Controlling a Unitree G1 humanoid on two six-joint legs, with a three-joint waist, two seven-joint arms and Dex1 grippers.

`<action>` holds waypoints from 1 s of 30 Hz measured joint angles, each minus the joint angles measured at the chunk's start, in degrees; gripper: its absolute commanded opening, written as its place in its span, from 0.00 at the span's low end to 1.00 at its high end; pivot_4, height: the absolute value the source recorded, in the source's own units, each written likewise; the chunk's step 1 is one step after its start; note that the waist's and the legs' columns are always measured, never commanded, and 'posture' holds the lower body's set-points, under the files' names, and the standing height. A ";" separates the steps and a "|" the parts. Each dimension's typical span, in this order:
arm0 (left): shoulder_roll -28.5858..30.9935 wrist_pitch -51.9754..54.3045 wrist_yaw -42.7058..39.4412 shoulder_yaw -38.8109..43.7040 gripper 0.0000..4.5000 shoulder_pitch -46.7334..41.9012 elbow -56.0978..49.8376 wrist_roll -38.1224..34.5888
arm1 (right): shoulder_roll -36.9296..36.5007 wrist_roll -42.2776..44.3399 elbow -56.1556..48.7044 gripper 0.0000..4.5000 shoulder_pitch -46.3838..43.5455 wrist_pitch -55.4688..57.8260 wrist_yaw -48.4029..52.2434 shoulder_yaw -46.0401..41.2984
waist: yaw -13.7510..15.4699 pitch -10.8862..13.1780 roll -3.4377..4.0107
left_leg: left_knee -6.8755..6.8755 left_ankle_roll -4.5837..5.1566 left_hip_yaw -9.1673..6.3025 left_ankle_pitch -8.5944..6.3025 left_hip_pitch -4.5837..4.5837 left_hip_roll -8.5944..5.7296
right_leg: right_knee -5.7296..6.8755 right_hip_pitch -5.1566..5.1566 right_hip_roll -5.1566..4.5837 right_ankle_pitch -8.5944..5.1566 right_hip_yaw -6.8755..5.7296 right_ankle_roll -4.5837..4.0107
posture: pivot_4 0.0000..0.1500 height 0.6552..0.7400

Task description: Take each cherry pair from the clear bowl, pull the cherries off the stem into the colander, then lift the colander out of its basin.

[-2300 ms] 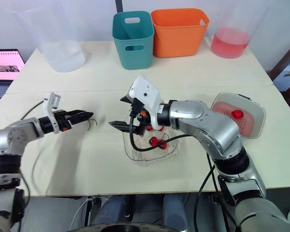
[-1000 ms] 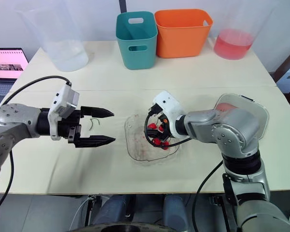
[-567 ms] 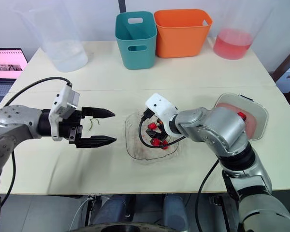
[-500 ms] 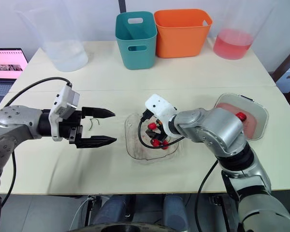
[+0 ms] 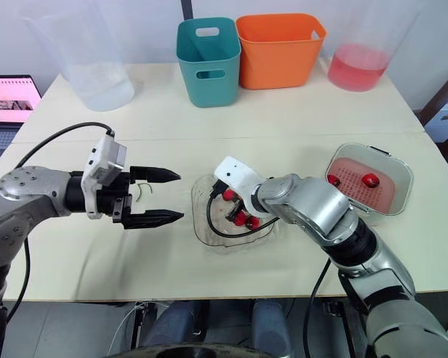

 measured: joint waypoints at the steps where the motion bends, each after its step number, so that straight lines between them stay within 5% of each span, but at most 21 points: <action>1: 0.00 -0.03 0.03 0.00 1.00 0.23 0.01 0.15 | -0.01 -0.16 0.00 0.01 0.00 -0.24 0.42 0.00 | 0.02 0.00 0.00 | 0.00 0.00 0.00 0.00 0.00 0.00 | 0.00 0.00 0.00 0.00 0.00 0.00 | 1.00 1.00; 3: 0.01 -0.07 0.05 0.00 1.00 0.24 0.02 0.33 | -0.13 -0.49 -0.13 0.01 -0.05 -0.60 1.42 0.00 | 0.03 0.00 0.00 | 0.00 0.00 0.00 0.00 0.00 -0.01 | 0.00 0.01 0.00 0.00 0.00 0.00 | 1.00 1.00; 6: 0.02 -0.11 0.02 0.00 1.00 0.25 0.03 0.58 | -0.31 -0.59 -0.75 0.18 -0.42 -0.72 2.84 0.01 | 0.04 0.00 0.00 | 0.00 0.00 0.00 0.00 0.00 -0.01 | 0.00 0.01 -0.01 0.00 0.00 0.00 | 1.00 1.00; 10: 0.18 -0.21 -0.29 0.01 1.00 0.25 0.71 0.71 | -0.32 -1.09 -1.50 0.60 -1.89 -0.67 3.69 -0.02 | -0.03 0.00 0.00 | 0.00 0.00 0.00 0.00 0.00 0.00 | 0.00 0.00 0.01 0.00 0.00 0.00 | 1.00 1.00; 26: 0.11 -0.28 -0.71 0.00 1.00 0.17 0.96 0.77 | -1.01 -8.56 3.32 0.60 -2.47 -5.65 5.87 8.75 | -0.01 0.00 0.00 | -0.01 0.00 0.00 0.00 0.00 0.00 | 0.00 -0.01 0.00 0.00 0.00 0.00 | 1.00 1.00; 30: -0.12 -0.28 0.01 0.01 1.00 0.18 0.81 0.75 | -1.07 -10.33 4.79 0.31 -2.57 -7.40 6.99 10.40 | -0.01 0.00 0.00 | -0.01 -0.01 0.00 0.00 0.00 0.00 | 0.00 -0.01 0.00 0.00 0.00 0.00 | 1.00 1.00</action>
